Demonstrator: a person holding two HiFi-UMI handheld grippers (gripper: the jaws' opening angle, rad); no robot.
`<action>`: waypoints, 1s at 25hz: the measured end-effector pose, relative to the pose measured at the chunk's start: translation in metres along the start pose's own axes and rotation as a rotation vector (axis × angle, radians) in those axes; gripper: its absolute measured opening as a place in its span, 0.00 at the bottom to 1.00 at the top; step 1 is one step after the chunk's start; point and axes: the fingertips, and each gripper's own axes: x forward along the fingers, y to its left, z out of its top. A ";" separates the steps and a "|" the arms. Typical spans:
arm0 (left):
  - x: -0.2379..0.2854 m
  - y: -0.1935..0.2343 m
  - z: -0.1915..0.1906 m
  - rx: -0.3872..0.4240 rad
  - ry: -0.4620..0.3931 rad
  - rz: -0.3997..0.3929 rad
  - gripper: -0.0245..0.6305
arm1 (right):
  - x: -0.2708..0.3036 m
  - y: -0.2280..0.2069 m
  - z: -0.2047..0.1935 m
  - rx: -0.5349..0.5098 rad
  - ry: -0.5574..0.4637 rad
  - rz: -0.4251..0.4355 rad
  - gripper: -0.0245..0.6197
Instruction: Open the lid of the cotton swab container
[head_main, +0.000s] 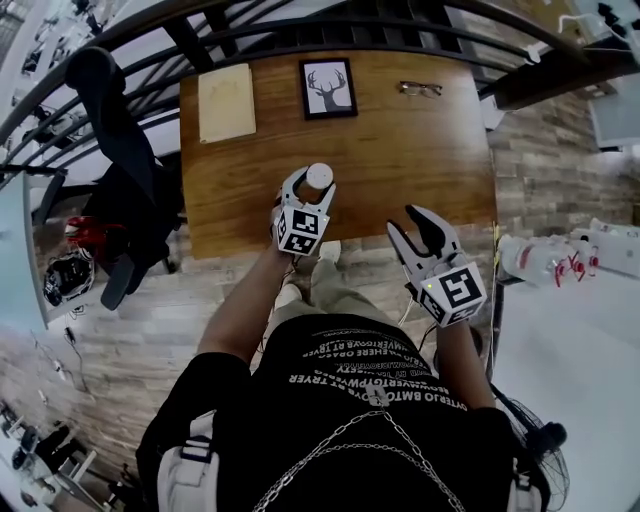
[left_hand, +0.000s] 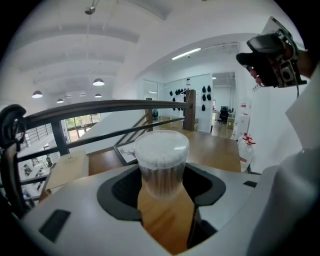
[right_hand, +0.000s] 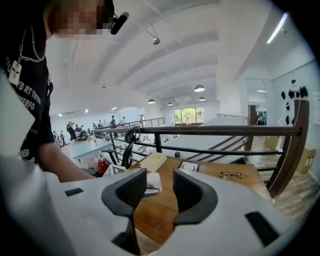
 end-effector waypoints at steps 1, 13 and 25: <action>-0.008 0.001 0.008 0.002 0.000 0.003 0.45 | 0.000 0.003 0.003 -0.003 -0.008 0.003 0.28; -0.108 -0.009 0.091 0.036 -0.042 -0.080 0.45 | -0.005 0.054 0.031 -0.048 -0.090 0.052 0.28; -0.205 -0.040 0.142 0.059 -0.022 -0.196 0.45 | -0.032 0.107 0.063 -0.094 -0.184 0.090 0.28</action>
